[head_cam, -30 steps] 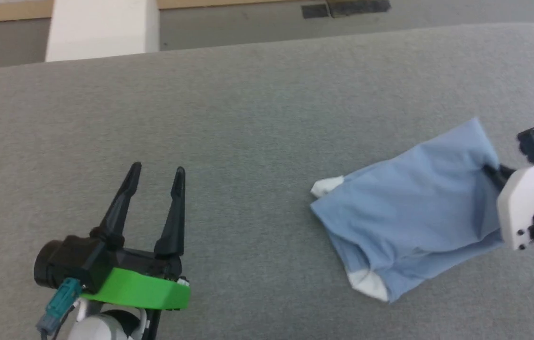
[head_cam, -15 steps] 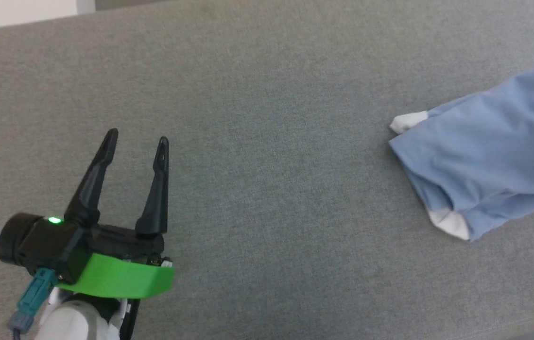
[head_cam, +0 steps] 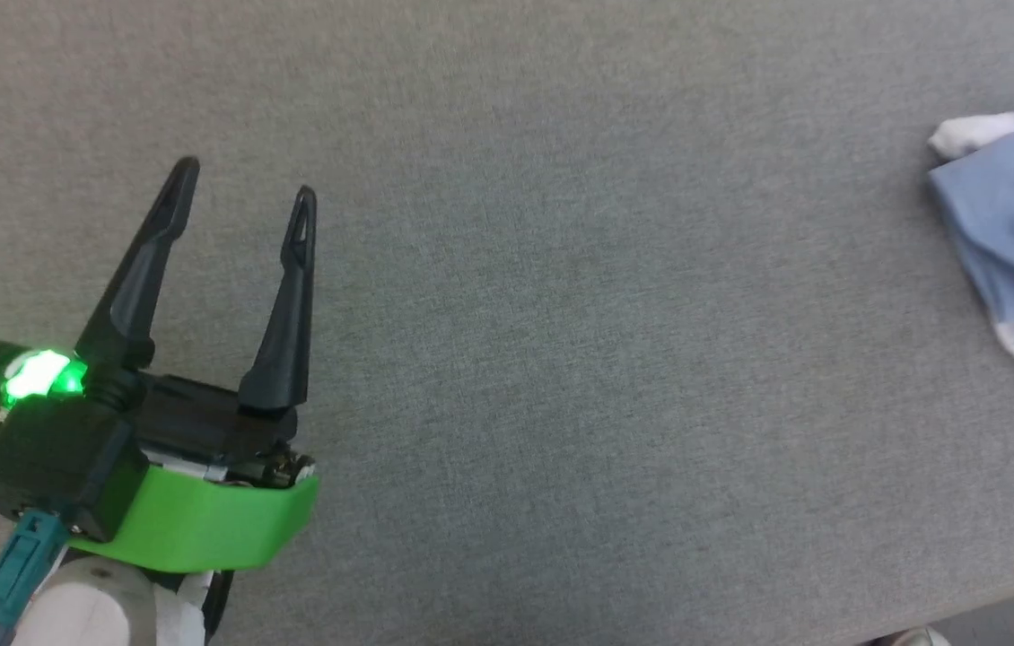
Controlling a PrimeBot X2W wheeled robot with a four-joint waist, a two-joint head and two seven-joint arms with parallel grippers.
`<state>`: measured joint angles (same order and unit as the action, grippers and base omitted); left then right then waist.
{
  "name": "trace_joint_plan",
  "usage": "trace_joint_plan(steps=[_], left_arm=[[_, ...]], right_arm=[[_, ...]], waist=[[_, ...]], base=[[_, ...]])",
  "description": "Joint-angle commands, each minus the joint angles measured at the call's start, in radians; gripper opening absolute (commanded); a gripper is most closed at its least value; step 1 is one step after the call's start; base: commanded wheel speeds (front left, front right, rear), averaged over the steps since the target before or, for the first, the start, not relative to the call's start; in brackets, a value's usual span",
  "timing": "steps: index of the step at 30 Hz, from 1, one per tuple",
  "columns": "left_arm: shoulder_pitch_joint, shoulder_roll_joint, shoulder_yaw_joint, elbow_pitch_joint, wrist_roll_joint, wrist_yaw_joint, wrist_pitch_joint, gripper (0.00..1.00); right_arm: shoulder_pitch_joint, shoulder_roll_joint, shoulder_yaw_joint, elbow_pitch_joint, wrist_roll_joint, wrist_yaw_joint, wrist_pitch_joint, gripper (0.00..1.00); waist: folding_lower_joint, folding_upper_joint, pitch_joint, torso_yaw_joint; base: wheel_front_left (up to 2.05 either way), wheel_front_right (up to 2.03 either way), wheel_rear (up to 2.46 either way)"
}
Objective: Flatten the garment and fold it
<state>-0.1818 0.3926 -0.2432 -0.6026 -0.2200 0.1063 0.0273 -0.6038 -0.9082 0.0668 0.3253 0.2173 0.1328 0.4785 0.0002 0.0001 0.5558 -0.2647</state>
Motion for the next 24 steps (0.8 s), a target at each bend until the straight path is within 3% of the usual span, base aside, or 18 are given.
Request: trace_joint_plan(steps=[1,8,9,11,12,24], left_arm=[[-0.024,0.011,-0.002,-0.010,0.008,-0.003,0.008,1.00],[-0.065,0.025,-0.011,-0.047,0.035,-0.006,0.039,1.00],[-0.068,0.026,-0.012,-0.049,0.037,-0.007,0.042,1.00],[-0.073,0.027,-0.015,-0.051,0.039,-0.007,0.045,1.00],[-0.075,0.027,-0.016,-0.051,0.040,-0.007,0.046,1.00],[-0.049,-0.010,0.003,0.022,0.002,0.025,-0.018,1.00]], right_arm=[[-0.018,-0.004,-0.014,0.020,-0.017,-0.002,-0.020,0.00],[-0.046,0.035,-0.064,0.154,-0.059,-0.002,-0.099,0.00],[-0.052,0.041,-0.068,0.170,-0.065,-0.002,-0.109,0.13],[-0.065,0.050,-0.075,0.196,-0.080,-0.002,-0.134,0.51],[-0.072,0.054,-0.077,0.210,-0.088,-0.002,-0.145,1.00],[-0.128,0.099,-0.082,0.326,-0.072,-0.002,-0.257,1.00]], waist=[[-0.0002,-0.0001,0.043,-0.005],[-0.0002,-0.0001,0.093,0.003],[-0.0002,-0.0001,0.095,0.004],[-0.0002,-0.0001,0.099,0.007],[-0.0002,-0.0001,0.100,0.008],[-0.0002,-0.0001,0.018,0.047]], base=[[0.00,0.00,0.00],[0.00,0.00,0.00],[0.00,0.00,0.00],[0.00,0.00,0.00],[0.00,0.00,0.00],[0.00,0.00,0.00]])
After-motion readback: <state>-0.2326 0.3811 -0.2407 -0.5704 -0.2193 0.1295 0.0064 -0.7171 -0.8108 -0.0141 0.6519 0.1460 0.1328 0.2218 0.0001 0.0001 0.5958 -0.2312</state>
